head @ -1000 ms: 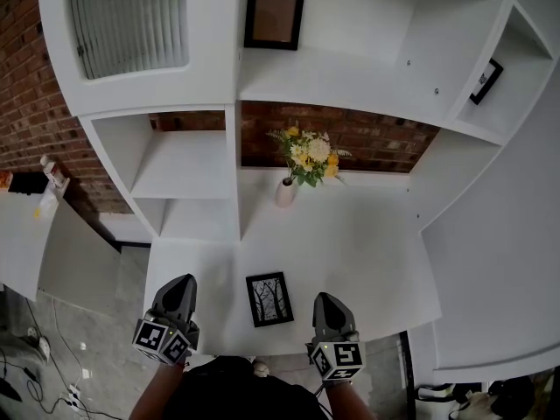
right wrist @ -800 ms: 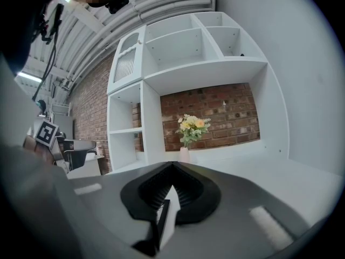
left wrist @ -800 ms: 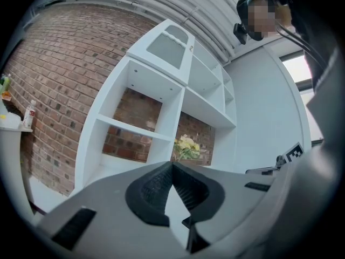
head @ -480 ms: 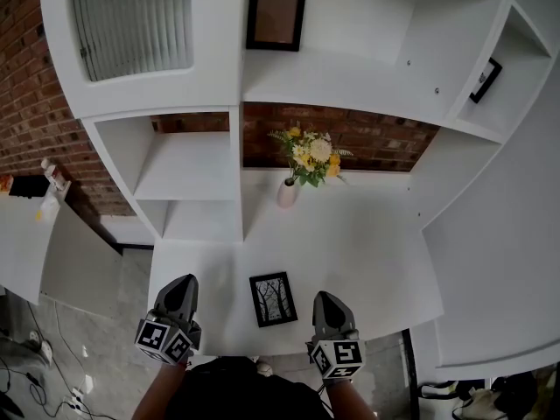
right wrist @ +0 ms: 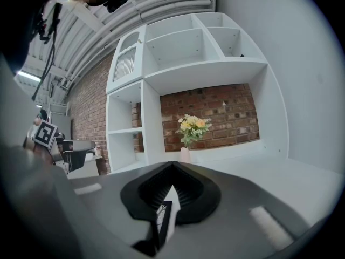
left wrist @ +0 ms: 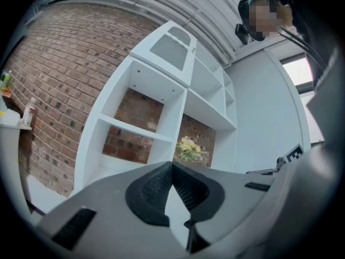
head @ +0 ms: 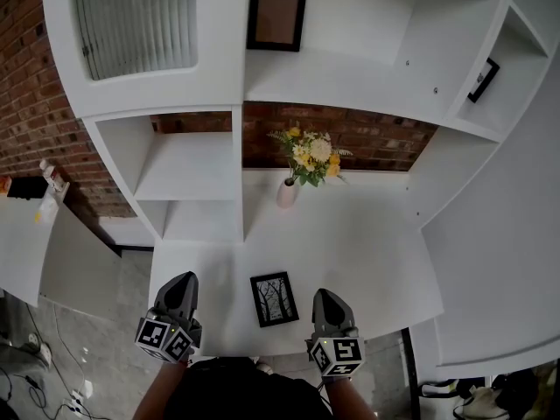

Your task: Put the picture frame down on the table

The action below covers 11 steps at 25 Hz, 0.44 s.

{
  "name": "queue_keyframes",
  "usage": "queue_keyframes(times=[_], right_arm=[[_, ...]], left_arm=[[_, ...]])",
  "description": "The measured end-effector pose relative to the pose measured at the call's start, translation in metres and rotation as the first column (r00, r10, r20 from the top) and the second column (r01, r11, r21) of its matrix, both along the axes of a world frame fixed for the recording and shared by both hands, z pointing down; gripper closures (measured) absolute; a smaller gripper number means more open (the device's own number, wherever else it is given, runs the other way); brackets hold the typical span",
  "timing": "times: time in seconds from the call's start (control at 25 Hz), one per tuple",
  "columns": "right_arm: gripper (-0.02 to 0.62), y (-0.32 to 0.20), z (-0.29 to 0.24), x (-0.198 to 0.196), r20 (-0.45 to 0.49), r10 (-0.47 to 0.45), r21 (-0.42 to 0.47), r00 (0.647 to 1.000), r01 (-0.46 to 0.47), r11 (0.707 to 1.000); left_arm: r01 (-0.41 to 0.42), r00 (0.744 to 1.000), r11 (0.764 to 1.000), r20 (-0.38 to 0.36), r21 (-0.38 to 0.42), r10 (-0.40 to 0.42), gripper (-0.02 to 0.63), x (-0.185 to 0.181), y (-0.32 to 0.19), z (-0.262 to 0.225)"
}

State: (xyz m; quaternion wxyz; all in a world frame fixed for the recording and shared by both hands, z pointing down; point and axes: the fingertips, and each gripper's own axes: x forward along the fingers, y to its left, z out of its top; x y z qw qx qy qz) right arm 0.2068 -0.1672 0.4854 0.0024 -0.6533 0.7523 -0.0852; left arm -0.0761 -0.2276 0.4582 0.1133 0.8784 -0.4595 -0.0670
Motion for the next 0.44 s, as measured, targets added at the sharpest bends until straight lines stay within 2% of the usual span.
queue_keyframes(times=[0.44], right_arm=[[0.593,-0.0067,0.001,0.0014,0.005,0.013,0.004,1.0,-0.013,1.0]], left_arm=[[0.013,1.0,1.0,-0.012,0.019,-0.013,0.615,-0.0061,-0.0086,0.0004]])
